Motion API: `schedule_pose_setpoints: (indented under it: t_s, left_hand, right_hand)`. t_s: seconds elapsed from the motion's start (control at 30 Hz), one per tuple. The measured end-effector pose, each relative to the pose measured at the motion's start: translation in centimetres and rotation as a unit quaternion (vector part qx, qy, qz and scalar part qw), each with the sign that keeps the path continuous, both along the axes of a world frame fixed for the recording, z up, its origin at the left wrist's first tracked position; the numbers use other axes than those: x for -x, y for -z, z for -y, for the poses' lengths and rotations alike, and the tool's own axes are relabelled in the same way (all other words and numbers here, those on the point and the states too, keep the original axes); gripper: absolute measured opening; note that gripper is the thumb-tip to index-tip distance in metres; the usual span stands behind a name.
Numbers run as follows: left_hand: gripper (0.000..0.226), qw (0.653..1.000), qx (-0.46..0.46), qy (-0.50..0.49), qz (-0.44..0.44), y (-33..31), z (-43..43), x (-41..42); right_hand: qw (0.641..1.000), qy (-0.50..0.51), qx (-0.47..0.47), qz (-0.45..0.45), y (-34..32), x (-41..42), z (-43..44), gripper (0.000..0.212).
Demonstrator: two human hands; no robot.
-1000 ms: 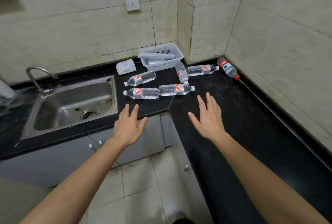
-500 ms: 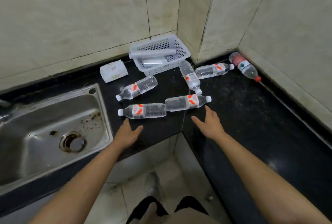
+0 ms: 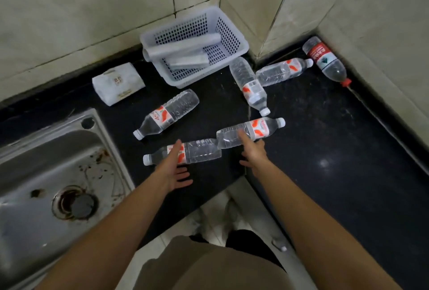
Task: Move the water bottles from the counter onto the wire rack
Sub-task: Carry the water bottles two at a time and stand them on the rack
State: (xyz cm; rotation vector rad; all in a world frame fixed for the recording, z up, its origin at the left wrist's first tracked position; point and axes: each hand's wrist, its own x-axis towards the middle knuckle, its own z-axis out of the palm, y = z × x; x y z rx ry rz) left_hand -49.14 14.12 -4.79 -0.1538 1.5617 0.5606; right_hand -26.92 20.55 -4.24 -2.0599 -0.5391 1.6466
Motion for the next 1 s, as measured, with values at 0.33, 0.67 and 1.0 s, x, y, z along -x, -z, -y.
schedule_pose_setpoints:
  t_s: [0.33,0.67,1.0]
  left_hand:
    - [0.113,0.992,0.051,-0.051,-0.105,0.4,-1.8,-0.8]
    - [0.111,0.981,-0.017,-0.042,-0.188,0.9,-2.8,-1.9]
    - [0.095,0.966,-0.081,0.152,-0.194,0.5,-4.6,-4.9]
  right_hand:
    - [0.979,0.188,0.033,0.076,2.6,1.2,-4.4,0.131]
    - [0.965,-0.190,-0.037,0.176,0.9,-8.6,-1.0,0.087]
    - [0.959,-0.112,-0.064,0.251,1.5,-12.3,0.6,0.081]
